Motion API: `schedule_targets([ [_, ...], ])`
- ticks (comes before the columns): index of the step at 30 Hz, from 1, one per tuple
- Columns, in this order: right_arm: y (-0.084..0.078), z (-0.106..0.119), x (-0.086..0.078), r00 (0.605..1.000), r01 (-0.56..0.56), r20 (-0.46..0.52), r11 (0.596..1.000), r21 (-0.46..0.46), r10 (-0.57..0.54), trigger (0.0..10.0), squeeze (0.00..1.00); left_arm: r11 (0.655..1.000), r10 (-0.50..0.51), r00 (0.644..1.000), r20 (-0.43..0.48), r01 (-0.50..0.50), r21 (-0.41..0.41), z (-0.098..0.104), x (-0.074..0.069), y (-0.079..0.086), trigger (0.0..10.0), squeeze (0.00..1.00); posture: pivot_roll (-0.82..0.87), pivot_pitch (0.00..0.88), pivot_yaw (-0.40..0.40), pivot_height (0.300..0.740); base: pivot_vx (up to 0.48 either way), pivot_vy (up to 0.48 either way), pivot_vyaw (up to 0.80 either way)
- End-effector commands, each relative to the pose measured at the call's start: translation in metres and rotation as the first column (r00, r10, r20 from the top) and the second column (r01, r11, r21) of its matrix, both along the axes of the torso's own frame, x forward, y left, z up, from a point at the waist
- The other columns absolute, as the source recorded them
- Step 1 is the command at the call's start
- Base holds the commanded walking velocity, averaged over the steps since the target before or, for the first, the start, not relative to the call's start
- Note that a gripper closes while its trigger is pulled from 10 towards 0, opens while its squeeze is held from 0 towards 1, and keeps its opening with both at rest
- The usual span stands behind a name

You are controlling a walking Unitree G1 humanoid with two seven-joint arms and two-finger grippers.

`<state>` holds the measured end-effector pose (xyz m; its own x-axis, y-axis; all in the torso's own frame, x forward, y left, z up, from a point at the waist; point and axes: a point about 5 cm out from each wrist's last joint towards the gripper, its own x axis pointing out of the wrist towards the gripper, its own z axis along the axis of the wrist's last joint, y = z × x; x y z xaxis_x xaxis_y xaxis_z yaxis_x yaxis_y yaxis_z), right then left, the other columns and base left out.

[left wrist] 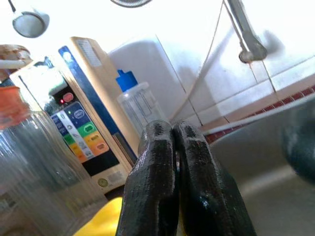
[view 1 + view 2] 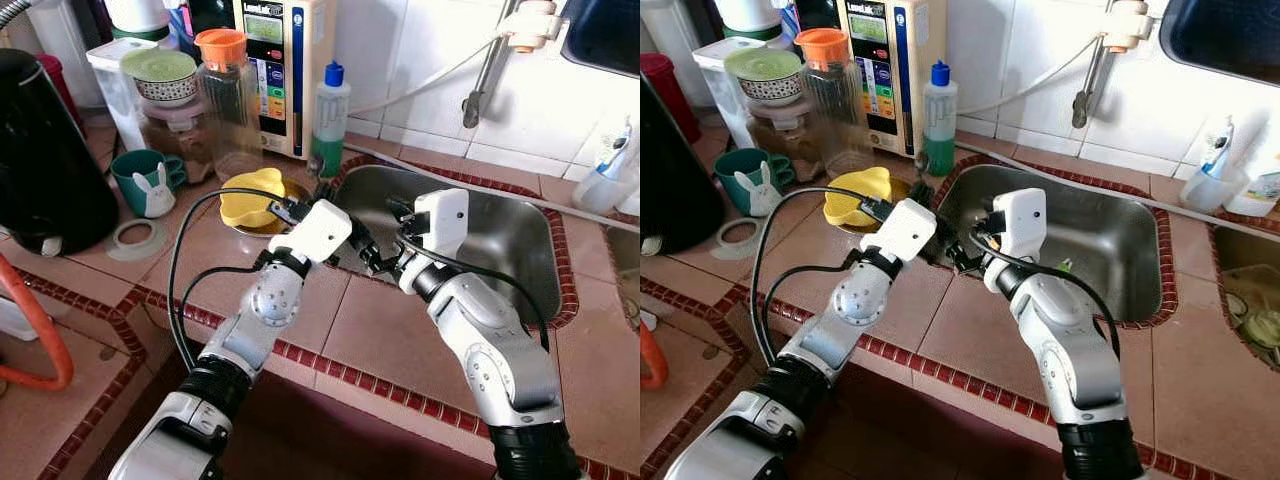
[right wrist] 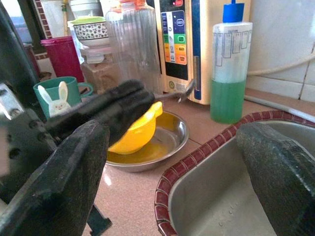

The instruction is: Kitchen organization

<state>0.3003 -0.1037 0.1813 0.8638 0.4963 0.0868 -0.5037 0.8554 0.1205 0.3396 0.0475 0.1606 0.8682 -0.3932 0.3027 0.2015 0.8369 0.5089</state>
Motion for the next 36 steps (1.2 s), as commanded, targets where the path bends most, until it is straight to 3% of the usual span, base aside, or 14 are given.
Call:
schedule_targets([
  [1,-0.003,0.004,0.004,1.0,0.019,0.01,1.0,0.016,-0.019,10.0,0.0,0.997,-0.056,0.998,0.042,0.058,-0.057,0.015,-0.004,-0.009,10.0,0.0,0.04,0.0,-0.022,0.74,0.0,0.0,0.0],
  [4,-0.005,0.003,0.005,0.999,0.039,-0.011,0.998,0.052,-0.038,10.0,0.0,0.979,-0.145,0.989,0.026,0.147,-0.143,0.022,-0.009,-0.019,10.0,0.0,0.04,0.0,-0.023,0.74,0.0,0.0,0.0],
  [6,-0.013,0.005,0.01,0.996,0.085,-0.05,0.986,0.141,-0.079,10.0,0.0,0.913,-0.242,0.97,-0.035,0.215,-0.347,0.036,-0.012,-0.027,10.0,0.0,0.05,0.0,-0.023,0.74,0.0,0.0,0.0],
  [9,-0.018,0.006,0.012,0.993,0.111,-0.065,0.978,0.177,-0.101,10.0,0.0,0.861,-0.292,0.955,-0.051,0.239,-0.449,0.045,-0.012,-0.029,10.0,0.0,0.05,0.0,-0.022,0.74,0.0,0.0,0.0],
  [13,-0.027,0.007,0.016,0.985,0.164,-0.081,0.961,0.224,-0.15,10.0,0.0,0.692,-0.414,0.899,-0.141,0.21,-0.69,0.05,-0.009,-0.032,10.0,0.0,0.05,0.0,-0.018,0.74,0.0,0.0,0.0],
  [14,-0.03,0.008,0.017,0.981,0.191,-0.095,0.947,0.256,-0.172,10.0,0.0,0.598,-0.47,0.866,-0.172,0.17,-0.783,0.049,-0.007,-0.031,10.0,0.0,0.04,0.0,-0.017,0.74,0.0,0.0,0.0],
  [17,-0.035,0.008,0.019,0.971,0.231,-0.128,0.921,0.312,-0.2,10.0,0.0,0.478,-0.543,0.819,-0.187,0.118,-0.87,0.048,-0.006,-0.029,10.0,0.0,0.04,0.0,-0.016,0.74,0.0,0.0,0.0],
  [18,-0.039,0.008,0.021,0.964,0.259,-0.152,0.9,0.351,-0.219,10.0,0.0,0.397,-0.582,0.794,-0.174,0.09,-0.913,0.049,-0.005,-0.028,10.0,0.0,0.04,0.0,-0.016,0.74,0.0,0.0,0.0],
  [19,-0.039,0.008,0.021,0.964,0.259,-0.152,0.9,0.351,-0.219,10.0,0.0,0.397,-0.582,0.794,-0.174,0.09,-0.913,0.049,-0.005,-0.028,10.0,0.0,0.04,0.0,-0.016,0.74,0.0,0.0,0.0],
  [21,-0.047,0.009,0.023,0.953,0.298,-0.187,0.861,0.412,-0.24,10.0,0.0,0.292,-0.641,0.751,-0.158,0.049,-0.955,0.05,-0.006,-0.028,10.0,0.0,0.04,0.0,-0.015,0.74,0.0,0.0,0.0],
  [22,-0.047,0.009,0.023,0.953,0.298,-0.187,0.861,0.412,-0.24,10.0,0.0,0.292,-0.641,0.751,-0.158,0.049,-0.955,0.05,-0.006,-0.028,10.0,0.0,0.04,0.0,-0.015,0.74,0.0,0.0,0.0],
  [25,-0.049,0.009,0.025,0.948,0.31,-0.222,0.829,0.465,-0.23,10.0,0.0,0.208,-0.699,0.701,-0.139,0.013,-0.978,0.051,-0.008,-0.028,10.0,0.0,0.04,0.0,-0.014,0.74,0.0,0.0,0.0],
  [28,-0.048,0.008,0.025,0.945,0.314,-0.25,0.805,0.503,-0.212,10.0,0.0,0.154,-0.75,0.649,-0.127,-0.014,-0.988,0.051,-0.011,-0.031,10.0,0.0,0.04,0.0,-0.014,0.74,0.0,0.0,0.0],
  [36,-0.026,0.011,0.02,0.963,0.207,-0.264,0.773,0.6,-0.053,10.0,0.0,0.135,-0.834,0.537,-0.128,-0.026,-0.991,0.05,-0.026,-0.045,10.0,0.0,0.04,0.0,-0.011,0.74,0.0,0.0,0.0],
])
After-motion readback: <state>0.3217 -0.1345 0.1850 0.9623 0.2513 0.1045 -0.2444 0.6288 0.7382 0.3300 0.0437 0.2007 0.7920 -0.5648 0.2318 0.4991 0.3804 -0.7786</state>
